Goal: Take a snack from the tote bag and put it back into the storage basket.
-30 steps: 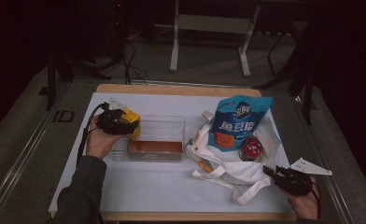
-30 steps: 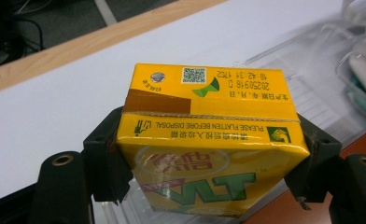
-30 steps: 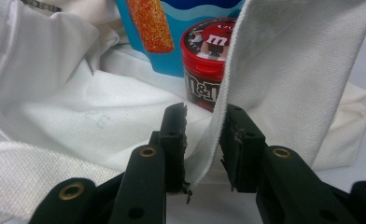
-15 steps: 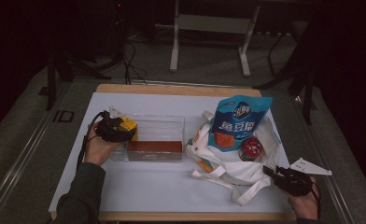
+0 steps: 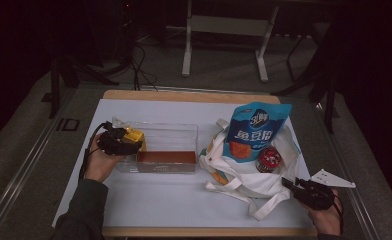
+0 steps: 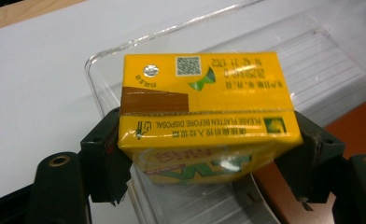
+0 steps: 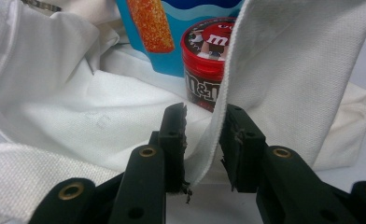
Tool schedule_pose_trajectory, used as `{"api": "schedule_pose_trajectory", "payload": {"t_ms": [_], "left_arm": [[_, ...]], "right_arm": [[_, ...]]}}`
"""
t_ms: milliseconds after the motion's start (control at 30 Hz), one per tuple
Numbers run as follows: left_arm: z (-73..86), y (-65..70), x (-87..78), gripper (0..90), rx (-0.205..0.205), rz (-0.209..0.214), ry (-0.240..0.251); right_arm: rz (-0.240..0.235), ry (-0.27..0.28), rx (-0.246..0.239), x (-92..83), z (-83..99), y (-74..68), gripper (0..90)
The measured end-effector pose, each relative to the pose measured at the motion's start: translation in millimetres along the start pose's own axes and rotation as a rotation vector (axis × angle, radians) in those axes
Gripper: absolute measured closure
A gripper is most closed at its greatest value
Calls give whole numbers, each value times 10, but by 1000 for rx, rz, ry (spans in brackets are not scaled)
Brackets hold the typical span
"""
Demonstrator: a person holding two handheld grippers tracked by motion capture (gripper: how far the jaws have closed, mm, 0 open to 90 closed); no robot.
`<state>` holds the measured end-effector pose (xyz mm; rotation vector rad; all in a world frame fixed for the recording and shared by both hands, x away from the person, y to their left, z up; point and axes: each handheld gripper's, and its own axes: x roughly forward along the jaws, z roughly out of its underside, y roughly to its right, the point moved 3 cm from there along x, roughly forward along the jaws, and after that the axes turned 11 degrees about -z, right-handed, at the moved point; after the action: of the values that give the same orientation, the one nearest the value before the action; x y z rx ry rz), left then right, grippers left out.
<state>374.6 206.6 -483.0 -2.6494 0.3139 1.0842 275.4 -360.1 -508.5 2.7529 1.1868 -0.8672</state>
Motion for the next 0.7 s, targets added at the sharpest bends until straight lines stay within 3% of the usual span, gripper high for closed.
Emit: {"api": "schedule_pose_trajectory", "payload": {"t_ms": [267,700], "left_arm": [[26,-12,-45,258,-16,-1,-23],[94,-48,-137,253,4,12,-28]], "right_arm": [[0,0,1,0,0,0,707],[0,2,-1,1,-4,-1,706]]}}
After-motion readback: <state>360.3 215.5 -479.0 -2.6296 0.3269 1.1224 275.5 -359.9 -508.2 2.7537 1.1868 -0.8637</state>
